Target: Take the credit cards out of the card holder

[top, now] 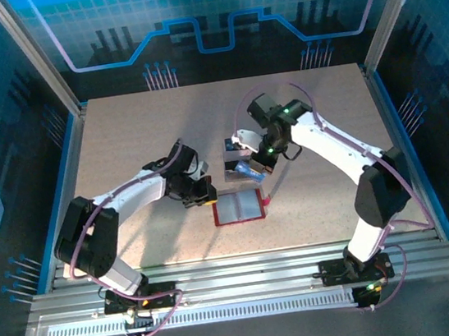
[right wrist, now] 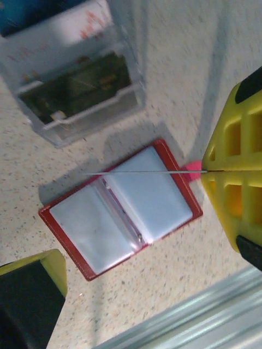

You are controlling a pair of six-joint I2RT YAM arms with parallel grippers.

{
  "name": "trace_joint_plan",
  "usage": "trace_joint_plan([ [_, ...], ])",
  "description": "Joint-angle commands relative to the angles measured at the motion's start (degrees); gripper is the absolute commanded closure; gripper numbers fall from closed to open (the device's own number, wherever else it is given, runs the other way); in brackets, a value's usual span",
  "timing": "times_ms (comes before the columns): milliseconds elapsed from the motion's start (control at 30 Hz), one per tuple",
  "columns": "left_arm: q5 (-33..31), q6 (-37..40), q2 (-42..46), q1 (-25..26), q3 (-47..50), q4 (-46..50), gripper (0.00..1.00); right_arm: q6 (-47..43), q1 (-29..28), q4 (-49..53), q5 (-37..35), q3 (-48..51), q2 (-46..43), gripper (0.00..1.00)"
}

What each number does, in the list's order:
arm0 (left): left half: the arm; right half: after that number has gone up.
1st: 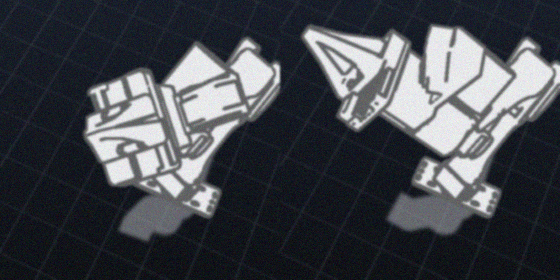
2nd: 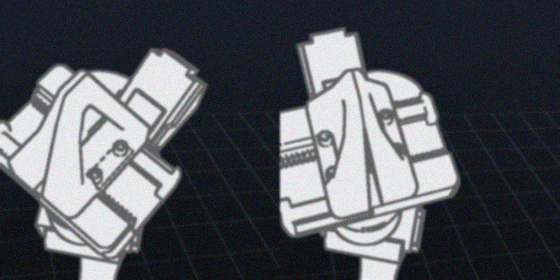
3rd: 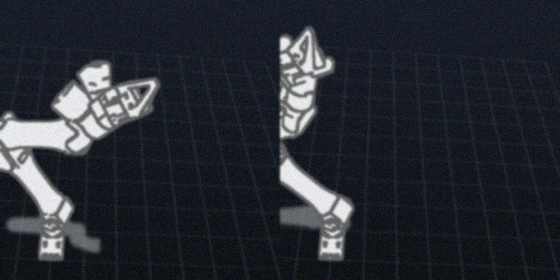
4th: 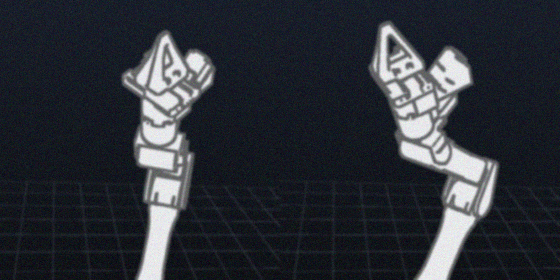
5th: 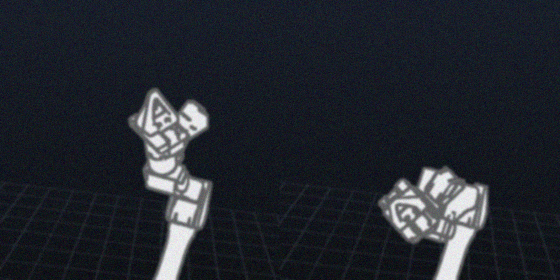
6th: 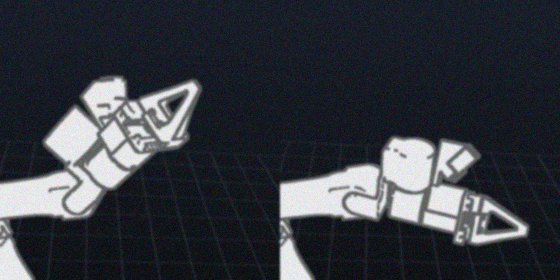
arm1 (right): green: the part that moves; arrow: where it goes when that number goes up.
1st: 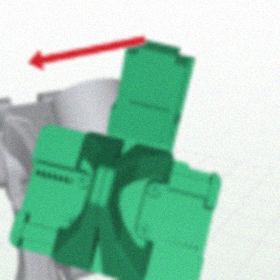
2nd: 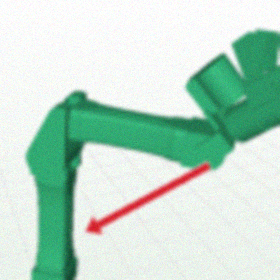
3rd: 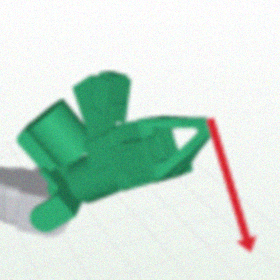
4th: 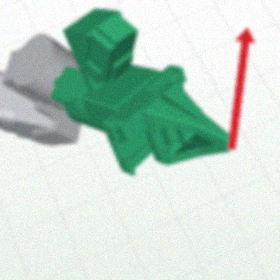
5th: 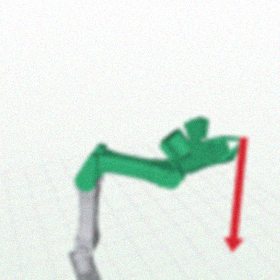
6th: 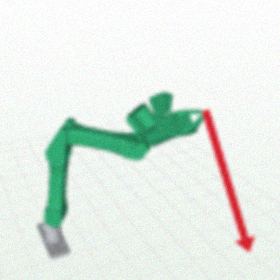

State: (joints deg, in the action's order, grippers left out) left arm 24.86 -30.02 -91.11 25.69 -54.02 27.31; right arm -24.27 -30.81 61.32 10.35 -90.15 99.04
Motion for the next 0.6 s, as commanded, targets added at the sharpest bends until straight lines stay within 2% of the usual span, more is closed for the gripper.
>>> trace_joint_plan([
  [0,0.7,-0.2,2.2,-1.0,1.4,0.0,1.0,-11.5,0.5,7.7,-3.0,-7.5,4.6,1.0],
  [233,0.1,0.0,4.6,-2.9,2.6,0.6,1.0,-17.5,1.5,12.8,-4.4,-19.8,12.0,1.0],
  [567,-0.7,1.6,4.4,-4.3,1.2,3.6,1.0,-21.2,2.1,15.3,-4.7,-32.4,21.6,1.0],
])
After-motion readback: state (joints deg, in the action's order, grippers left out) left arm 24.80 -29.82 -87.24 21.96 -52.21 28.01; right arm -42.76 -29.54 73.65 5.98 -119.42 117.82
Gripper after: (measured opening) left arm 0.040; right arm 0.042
